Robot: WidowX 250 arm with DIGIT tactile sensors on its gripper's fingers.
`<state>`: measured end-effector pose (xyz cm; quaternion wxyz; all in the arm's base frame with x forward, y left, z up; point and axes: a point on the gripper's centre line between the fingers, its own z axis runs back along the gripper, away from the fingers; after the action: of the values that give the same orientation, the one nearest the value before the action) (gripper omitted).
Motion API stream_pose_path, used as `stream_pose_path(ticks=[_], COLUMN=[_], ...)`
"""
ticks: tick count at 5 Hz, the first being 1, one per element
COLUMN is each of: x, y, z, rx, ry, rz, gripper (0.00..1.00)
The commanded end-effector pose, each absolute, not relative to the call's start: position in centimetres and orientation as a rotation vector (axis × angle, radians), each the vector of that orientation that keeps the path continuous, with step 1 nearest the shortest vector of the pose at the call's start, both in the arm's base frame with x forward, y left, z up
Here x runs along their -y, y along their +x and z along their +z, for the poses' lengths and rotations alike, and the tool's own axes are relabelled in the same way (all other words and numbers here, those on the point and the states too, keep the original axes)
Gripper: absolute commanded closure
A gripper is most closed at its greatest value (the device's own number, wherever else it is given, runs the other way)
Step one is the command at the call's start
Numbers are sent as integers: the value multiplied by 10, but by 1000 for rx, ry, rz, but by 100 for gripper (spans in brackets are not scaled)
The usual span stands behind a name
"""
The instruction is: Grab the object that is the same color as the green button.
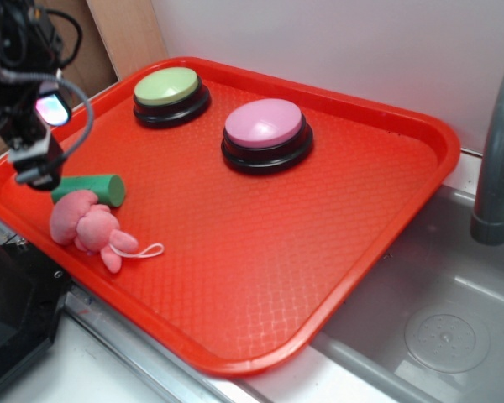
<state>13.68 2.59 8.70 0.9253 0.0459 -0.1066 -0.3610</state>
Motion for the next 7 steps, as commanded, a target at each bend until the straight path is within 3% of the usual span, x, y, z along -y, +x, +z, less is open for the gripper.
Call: stream_pose_path(ticks=[1,5,6,7], x=[-47,-50,-53,-54], y=[153,162,165,166], z=[53,12,6,6], rx=[249,120,78,66], ry=[33,46,82,92], rz=[-787,-746,-663,-634], gripper=[0,0,56,100])
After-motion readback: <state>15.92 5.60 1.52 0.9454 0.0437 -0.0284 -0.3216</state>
